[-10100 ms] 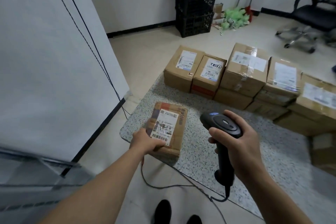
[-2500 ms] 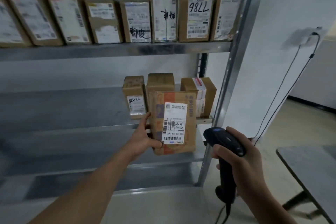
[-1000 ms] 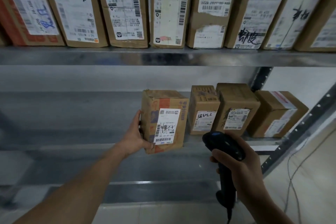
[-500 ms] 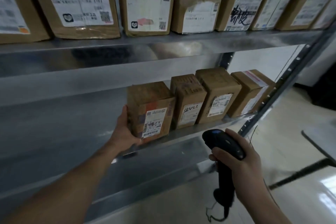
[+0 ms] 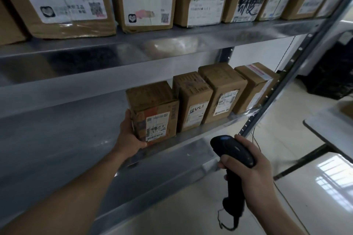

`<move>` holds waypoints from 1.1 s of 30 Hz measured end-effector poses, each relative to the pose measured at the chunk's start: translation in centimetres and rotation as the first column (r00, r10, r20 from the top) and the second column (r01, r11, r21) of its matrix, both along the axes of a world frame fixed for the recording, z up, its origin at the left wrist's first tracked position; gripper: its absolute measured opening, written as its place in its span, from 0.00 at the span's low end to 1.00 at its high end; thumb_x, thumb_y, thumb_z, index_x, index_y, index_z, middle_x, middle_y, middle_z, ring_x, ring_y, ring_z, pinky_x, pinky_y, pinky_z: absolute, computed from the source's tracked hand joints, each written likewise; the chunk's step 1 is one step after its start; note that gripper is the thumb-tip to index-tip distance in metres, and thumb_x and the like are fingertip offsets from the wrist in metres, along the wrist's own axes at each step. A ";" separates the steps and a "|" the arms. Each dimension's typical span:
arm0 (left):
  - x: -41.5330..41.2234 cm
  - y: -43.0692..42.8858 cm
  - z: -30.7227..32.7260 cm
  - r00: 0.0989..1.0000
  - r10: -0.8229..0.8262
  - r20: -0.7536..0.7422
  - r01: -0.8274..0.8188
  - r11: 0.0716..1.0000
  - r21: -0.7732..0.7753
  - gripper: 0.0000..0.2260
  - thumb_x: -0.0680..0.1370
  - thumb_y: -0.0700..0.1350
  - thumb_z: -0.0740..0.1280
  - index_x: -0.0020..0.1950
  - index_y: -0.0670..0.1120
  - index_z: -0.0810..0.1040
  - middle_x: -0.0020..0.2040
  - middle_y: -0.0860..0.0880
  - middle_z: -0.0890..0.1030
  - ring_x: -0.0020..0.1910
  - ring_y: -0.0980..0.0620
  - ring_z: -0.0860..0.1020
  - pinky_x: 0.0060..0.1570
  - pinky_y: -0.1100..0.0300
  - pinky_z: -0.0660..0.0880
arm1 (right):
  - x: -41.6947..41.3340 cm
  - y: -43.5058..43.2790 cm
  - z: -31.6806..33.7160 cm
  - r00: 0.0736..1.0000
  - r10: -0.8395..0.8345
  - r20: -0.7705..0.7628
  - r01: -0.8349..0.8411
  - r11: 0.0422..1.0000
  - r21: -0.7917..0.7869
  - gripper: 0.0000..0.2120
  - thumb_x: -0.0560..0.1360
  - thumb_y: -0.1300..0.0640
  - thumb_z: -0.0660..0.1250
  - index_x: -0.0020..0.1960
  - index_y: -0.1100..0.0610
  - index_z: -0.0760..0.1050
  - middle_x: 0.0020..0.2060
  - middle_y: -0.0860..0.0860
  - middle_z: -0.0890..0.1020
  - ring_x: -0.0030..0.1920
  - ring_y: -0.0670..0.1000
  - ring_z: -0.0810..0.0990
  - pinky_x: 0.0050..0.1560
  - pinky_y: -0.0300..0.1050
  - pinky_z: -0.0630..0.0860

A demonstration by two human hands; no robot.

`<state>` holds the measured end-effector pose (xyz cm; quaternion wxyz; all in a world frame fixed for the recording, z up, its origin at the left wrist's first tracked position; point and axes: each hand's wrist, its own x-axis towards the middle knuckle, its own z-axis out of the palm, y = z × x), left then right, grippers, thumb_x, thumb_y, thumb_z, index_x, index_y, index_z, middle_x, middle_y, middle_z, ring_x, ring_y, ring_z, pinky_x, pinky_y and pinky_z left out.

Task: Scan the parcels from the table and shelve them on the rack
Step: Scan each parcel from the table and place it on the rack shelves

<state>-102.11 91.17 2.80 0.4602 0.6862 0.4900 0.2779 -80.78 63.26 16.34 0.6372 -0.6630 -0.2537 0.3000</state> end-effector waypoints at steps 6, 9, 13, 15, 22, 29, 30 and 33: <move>0.7 -0.3 0.1 1.000 0.015 0.018 -0.016 1.000 0.021 0.61 0.51 0.46 0.81 0.79 0.61 0.54 0.72 0.47 0.69 0.69 0.47 0.75 0.59 0.45 0.80 | 0.1 0.2 0.0 1.000 -0.009 -0.007 0.009 1.000 0.008 0.28 0.58 0.57 0.78 0.57 0.46 0.79 0.45 0.58 0.86 0.43 0.69 0.84 0.37 0.55 0.81; 0.7 -0.4 -0.3 0.999 0.038 -0.015 -0.038 0.999 0.012 0.62 0.53 0.45 0.81 0.80 0.60 0.52 0.74 0.46 0.67 0.69 0.46 0.74 0.62 0.45 0.79 | 0.3 0.1 0.1 1.000 -0.012 0.008 0.012 1.000 0.006 0.29 0.59 0.56 0.78 0.59 0.47 0.79 0.45 0.58 0.86 0.43 0.68 0.84 0.37 0.55 0.81; 0.9 -1.6 0.3 0.995 0.070 -0.078 -0.070 0.998 -0.006 0.63 0.57 0.44 0.82 0.82 0.59 0.45 0.78 0.44 0.61 0.72 0.43 0.71 0.68 0.44 0.74 | 0.6 0.0 0.1 1.000 -0.006 0.010 0.006 1.000 0.002 0.28 0.59 0.56 0.77 0.58 0.46 0.79 0.45 0.54 0.86 0.43 0.67 0.84 0.38 0.57 0.81; 1.1 -2.6 0.8 0.985 0.105 -0.138 -0.107 0.994 -0.009 0.61 0.64 0.39 0.82 0.83 0.52 0.43 0.79 0.42 0.57 0.74 0.42 0.68 0.72 0.48 0.69 | 0.8 -0.2 0.2 1.000 0.006 0.011 -0.006 1.000 0.008 0.27 0.59 0.56 0.77 0.57 0.45 0.79 0.45 0.55 0.86 0.43 0.67 0.84 0.39 0.57 0.82; 1.0 -5.7 2.3 0.924 0.218 -0.314 -0.227 0.974 0.006 0.54 0.67 0.43 0.82 0.82 0.40 0.49 0.80 0.39 0.59 0.77 0.42 0.64 0.73 0.52 0.65 | 2.8 -1.8 -0.1 0.998 0.064 0.010 -0.064 0.998 0.020 0.29 0.60 0.57 0.80 0.60 0.45 0.79 0.49 0.55 0.86 0.44 0.65 0.85 0.38 0.54 0.82; 1.9 -11.5 4.4 0.825 0.304 -0.477 -0.267 0.953 0.145 0.22 0.68 0.60 0.73 0.50 0.43 0.81 0.51 0.42 0.83 0.51 0.41 0.81 0.47 0.55 0.77 | 5.9 -5.7 0.0 0.991 0.128 0.037 -0.130 0.990 0.052 0.28 0.65 0.66 0.79 0.57 0.42 0.78 0.50 0.54 0.85 0.45 0.65 0.85 0.38 0.57 0.83; 2.6 -12.7 5.0 0.813 0.298 -0.500 -0.246 0.954 0.169 0.18 0.71 0.59 0.72 0.48 0.44 0.82 0.50 0.41 0.84 0.51 0.40 0.81 0.46 0.55 0.75 | 6.5 -6.5 0.0 0.990 0.135 0.038 -0.137 0.989 0.054 0.28 0.66 0.67 0.79 0.56 0.41 0.78 0.50 0.54 0.85 0.45 0.65 0.85 0.39 0.58 0.84; 5.5 -16.1 6.9 0.835 0.260 -0.485 -0.177 0.961 0.211 0.13 0.76 0.54 0.71 0.56 0.49 0.83 0.54 0.44 0.84 0.55 0.42 0.81 0.50 0.56 0.74 | 8.5 -9.1 0.3 0.988 0.147 0.039 -0.149 0.987 0.067 0.29 0.65 0.62 0.82 0.58 0.40 0.76 0.50 0.53 0.84 0.46 0.62 0.85 0.42 0.61 0.84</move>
